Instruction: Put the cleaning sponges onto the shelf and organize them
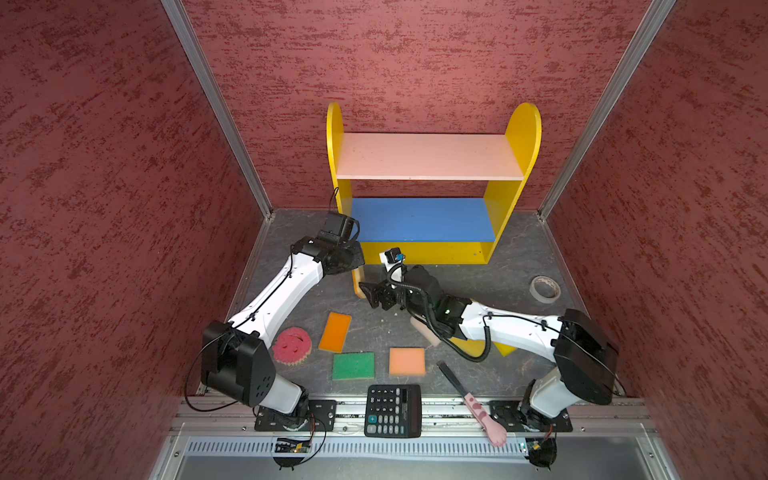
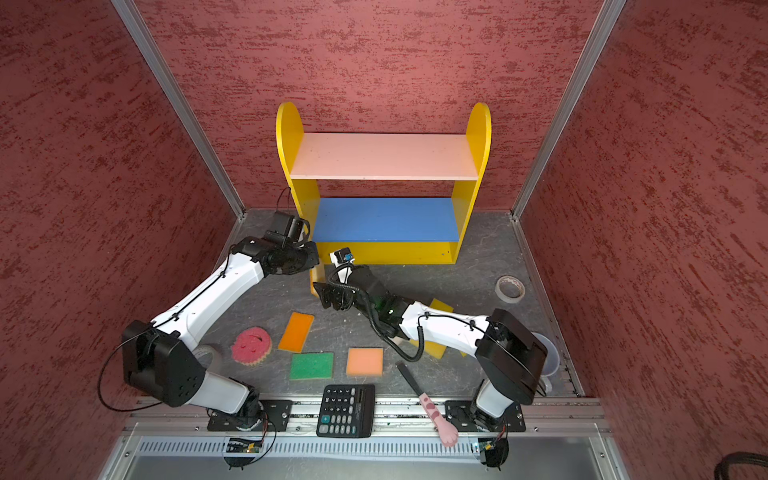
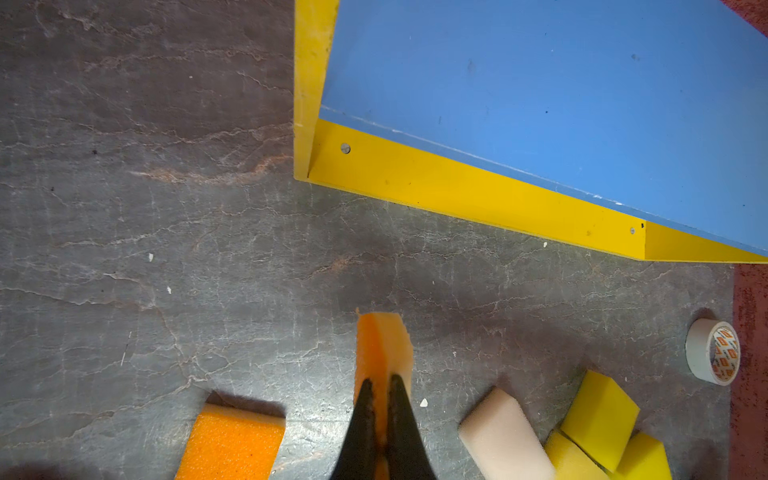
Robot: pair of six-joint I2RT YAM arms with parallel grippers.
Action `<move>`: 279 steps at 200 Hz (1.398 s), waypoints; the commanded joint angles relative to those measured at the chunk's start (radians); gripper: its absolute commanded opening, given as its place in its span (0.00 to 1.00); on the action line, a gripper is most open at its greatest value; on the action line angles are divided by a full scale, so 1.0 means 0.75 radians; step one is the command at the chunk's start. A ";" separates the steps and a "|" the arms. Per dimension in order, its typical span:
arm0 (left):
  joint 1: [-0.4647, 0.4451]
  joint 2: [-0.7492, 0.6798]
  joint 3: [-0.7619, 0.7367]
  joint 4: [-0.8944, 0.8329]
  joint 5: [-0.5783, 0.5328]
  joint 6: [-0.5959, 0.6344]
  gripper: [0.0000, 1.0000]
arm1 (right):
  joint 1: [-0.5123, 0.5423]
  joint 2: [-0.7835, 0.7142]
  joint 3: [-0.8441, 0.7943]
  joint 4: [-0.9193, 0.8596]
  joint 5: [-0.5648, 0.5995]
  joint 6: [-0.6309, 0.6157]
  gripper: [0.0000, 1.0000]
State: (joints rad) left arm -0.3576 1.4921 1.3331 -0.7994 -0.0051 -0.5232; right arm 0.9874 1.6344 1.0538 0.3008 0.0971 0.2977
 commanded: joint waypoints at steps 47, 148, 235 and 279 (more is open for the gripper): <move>-0.008 0.035 -0.048 0.065 0.040 -0.025 0.00 | 0.022 0.210 0.178 -0.054 0.000 0.030 0.96; -0.033 0.038 -0.065 0.076 0.068 -0.045 0.00 | -0.038 0.324 0.284 -0.159 0.044 0.196 0.50; -0.010 -0.184 -0.203 0.232 0.046 -0.062 0.83 | -0.139 0.200 0.092 0.003 -0.176 0.314 0.00; 0.161 -0.431 -0.482 0.508 0.248 -0.167 0.94 | -0.262 0.126 0.038 0.066 -0.353 0.386 0.00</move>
State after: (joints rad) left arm -0.3027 1.2541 1.0782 -0.5762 0.0727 -0.5961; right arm 0.8330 1.7962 1.0969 0.2581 -0.0631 0.5346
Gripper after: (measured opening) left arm 0.940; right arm 0.056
